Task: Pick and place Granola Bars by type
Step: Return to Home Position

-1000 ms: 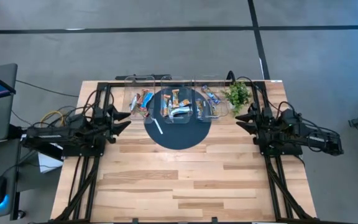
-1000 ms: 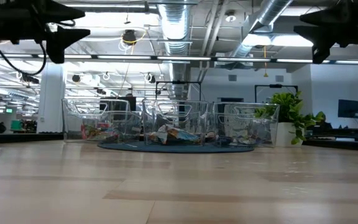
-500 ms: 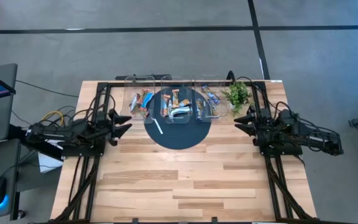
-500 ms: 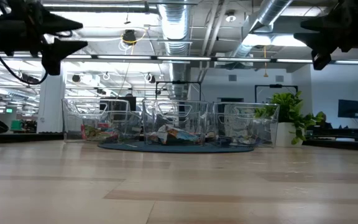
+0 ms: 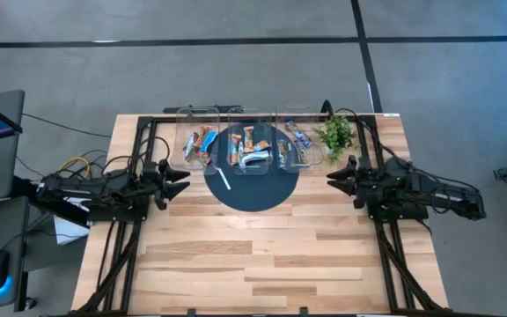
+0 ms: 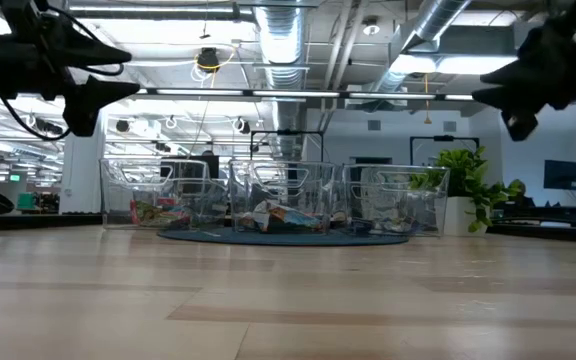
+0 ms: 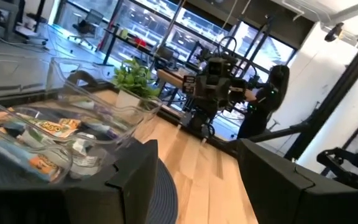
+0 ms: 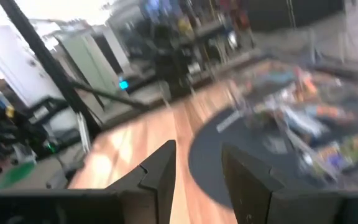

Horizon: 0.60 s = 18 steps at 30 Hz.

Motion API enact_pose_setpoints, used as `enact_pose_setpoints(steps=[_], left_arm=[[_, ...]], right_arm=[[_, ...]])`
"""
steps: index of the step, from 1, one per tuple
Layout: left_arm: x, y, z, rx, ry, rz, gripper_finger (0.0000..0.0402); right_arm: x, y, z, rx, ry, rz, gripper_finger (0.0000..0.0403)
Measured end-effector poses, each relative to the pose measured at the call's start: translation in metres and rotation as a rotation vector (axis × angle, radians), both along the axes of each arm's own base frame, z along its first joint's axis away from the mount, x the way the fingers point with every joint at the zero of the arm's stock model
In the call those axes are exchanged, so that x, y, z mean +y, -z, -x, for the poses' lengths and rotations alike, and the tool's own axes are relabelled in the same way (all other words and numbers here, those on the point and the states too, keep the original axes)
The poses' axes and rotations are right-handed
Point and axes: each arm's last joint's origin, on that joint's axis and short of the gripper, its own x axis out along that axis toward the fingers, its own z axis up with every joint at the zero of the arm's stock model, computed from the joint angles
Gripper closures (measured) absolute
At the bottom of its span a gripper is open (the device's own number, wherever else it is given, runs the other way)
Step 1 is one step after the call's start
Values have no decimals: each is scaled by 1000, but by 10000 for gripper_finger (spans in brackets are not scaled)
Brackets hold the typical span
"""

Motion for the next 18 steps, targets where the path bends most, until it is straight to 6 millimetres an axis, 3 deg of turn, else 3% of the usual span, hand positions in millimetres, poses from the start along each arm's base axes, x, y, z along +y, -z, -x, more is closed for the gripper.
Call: enact_pose_setpoints(steps=[9, 18], left_arm=[[0, 0, 0, 1, -11, 3, 188], [1, 1, 0, 7, -20, 20, 188]], right_arm=[[5, 17, -9, -98, -40, 25, 282], [7, 17, -10, -103, 51, 65, 282]])
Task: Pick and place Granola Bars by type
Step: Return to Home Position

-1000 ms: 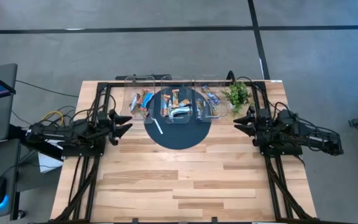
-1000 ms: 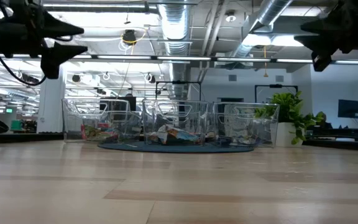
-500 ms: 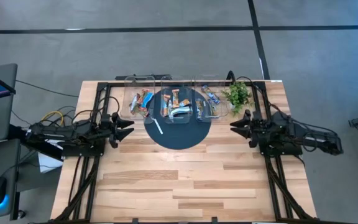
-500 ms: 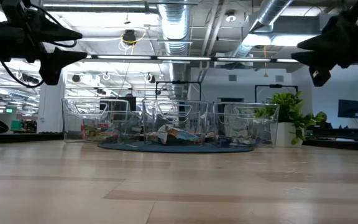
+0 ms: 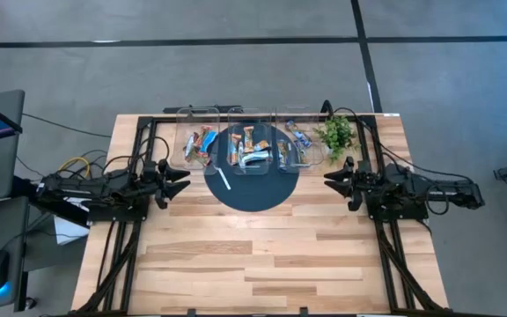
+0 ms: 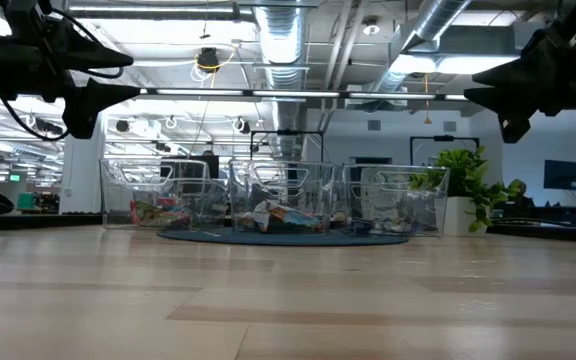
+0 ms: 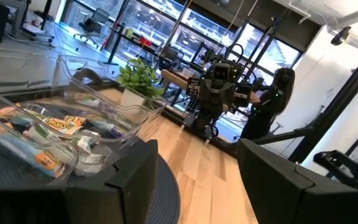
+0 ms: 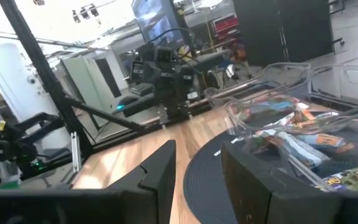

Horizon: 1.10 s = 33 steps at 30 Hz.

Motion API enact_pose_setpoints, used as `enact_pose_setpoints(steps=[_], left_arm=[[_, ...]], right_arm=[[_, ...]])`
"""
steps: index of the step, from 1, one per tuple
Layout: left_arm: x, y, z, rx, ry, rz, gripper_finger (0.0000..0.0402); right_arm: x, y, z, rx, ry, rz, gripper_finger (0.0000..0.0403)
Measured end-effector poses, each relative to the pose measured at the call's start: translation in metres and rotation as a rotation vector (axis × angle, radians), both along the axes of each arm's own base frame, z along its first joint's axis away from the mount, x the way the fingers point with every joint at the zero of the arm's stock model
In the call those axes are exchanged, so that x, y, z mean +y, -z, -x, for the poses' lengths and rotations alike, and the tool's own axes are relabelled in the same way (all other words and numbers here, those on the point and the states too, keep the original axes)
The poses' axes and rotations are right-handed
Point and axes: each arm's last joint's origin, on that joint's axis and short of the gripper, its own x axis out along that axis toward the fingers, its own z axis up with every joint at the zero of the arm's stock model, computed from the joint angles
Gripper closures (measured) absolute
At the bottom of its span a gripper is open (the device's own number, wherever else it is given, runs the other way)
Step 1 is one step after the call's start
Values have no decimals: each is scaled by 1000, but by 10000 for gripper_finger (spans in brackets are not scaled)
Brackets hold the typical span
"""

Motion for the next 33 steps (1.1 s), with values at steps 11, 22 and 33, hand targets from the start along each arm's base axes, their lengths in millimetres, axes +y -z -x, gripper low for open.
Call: enact_pose_setpoints(steps=[11, 22, 33], left_arm=[[0, 2, 0, 16, -12, 0, 188], [2, 1, 0, 129, -109, -457, 188], [-2, 4, -2, 121, 19, -447, 188]], right_arm=[[-3, 2, 0, 5, 34, -104, 282], [-2, 3, 0, 51, -4, 344, 282], [2, 3, 0, 48, -41, 385, 282]])
